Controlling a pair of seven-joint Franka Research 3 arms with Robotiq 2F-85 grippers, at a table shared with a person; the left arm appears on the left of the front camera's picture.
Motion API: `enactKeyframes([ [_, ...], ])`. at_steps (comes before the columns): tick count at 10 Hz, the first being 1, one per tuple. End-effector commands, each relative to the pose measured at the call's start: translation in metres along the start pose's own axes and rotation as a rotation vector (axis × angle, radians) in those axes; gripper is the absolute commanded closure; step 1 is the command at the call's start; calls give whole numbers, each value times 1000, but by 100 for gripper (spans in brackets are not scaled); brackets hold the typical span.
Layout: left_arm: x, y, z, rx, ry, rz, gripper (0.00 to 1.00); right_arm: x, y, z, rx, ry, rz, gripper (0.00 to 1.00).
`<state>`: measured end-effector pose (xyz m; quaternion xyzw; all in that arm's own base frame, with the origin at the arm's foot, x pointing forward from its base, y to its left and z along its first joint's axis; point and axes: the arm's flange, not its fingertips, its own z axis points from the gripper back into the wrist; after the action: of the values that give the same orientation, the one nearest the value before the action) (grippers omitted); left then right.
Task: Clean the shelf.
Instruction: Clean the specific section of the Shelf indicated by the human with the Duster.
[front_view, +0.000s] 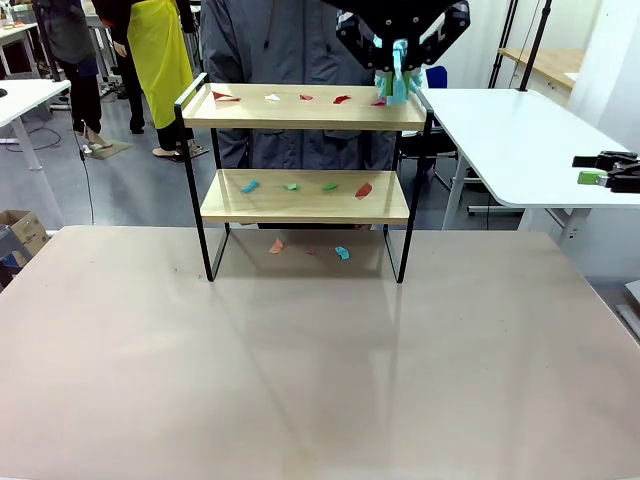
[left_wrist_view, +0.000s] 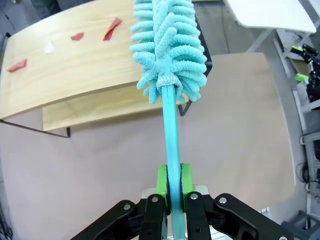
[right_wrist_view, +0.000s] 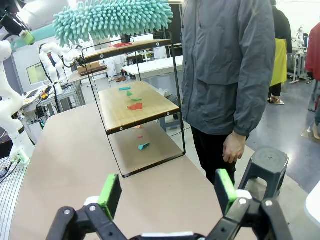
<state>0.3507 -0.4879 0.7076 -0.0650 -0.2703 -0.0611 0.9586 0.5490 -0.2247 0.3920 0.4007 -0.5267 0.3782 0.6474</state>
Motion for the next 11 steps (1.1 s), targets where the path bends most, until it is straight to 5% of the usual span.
enactKeyframes([
  [1,4,-8,-1,21,-12,53,87,3,0,-1,1,0,5,0],
  [11,-2,1,-33,37,89,37,87,3,0,-1,1,0,5,0],
])
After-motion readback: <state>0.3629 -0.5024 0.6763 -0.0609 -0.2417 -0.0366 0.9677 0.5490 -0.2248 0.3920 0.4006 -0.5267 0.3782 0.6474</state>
